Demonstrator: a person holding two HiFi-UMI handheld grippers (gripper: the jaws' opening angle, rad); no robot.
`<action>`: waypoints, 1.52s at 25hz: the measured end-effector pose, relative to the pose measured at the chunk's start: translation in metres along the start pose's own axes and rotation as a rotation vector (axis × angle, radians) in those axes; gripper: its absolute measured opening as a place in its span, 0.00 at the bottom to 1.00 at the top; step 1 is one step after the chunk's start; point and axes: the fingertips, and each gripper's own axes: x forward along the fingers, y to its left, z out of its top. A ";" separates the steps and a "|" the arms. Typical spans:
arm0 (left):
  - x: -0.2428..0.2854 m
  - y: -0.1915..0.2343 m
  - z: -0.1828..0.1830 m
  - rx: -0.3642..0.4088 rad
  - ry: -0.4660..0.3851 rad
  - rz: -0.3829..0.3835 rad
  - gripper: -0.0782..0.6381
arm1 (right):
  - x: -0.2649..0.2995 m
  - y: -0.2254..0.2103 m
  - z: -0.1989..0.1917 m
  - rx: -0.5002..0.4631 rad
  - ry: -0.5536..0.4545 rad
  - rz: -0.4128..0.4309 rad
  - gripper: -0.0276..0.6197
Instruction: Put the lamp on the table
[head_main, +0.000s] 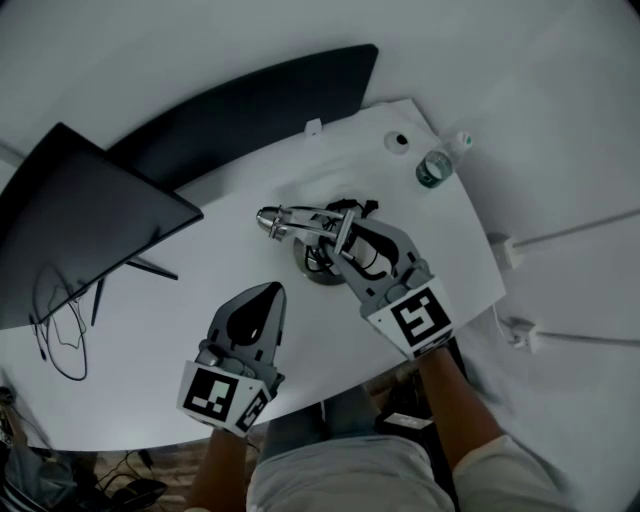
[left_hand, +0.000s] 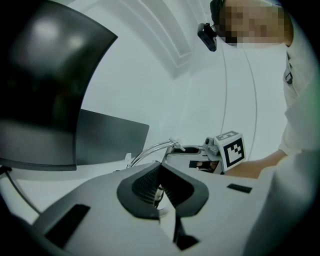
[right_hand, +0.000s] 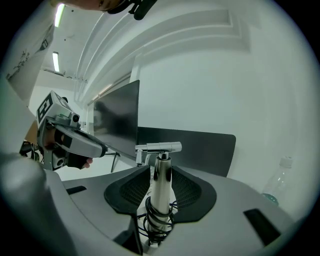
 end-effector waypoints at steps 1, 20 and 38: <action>-0.001 -0.003 0.001 0.003 -0.001 -0.004 0.11 | -0.005 0.000 0.000 0.000 0.000 -0.007 0.27; -0.031 -0.051 0.027 0.063 -0.004 -0.052 0.11 | -0.095 0.021 0.017 0.058 -0.003 -0.061 0.24; -0.053 -0.077 0.032 0.089 0.015 -0.106 0.11 | -0.150 0.029 0.058 0.109 -0.022 -0.159 0.11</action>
